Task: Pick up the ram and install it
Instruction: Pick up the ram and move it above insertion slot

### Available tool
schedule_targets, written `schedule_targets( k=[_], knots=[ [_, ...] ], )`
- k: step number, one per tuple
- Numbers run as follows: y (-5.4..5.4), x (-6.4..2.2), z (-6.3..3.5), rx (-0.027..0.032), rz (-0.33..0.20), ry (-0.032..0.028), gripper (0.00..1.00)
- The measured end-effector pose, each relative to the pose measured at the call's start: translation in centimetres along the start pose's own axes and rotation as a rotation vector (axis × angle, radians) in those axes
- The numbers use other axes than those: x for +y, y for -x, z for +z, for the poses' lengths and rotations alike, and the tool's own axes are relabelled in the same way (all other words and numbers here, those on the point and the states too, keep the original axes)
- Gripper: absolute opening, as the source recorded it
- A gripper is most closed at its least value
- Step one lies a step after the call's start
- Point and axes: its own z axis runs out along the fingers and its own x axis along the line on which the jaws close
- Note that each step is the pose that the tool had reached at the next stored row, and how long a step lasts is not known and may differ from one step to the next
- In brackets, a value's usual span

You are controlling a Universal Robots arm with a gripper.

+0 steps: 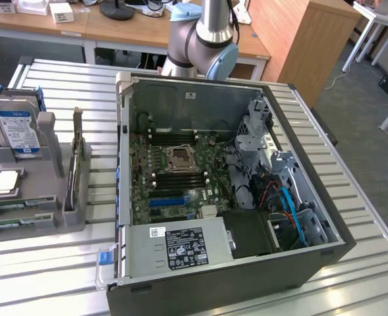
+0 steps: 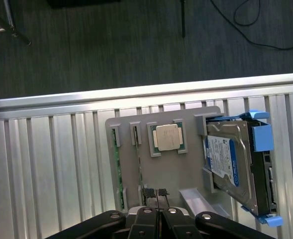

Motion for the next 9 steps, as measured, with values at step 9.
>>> schedule_targets(
  k=[9],
  knots=[
    [0.0, 0.0, 0.02, 0.0022, -0.074, 0.0019, 0.11]
  ],
)
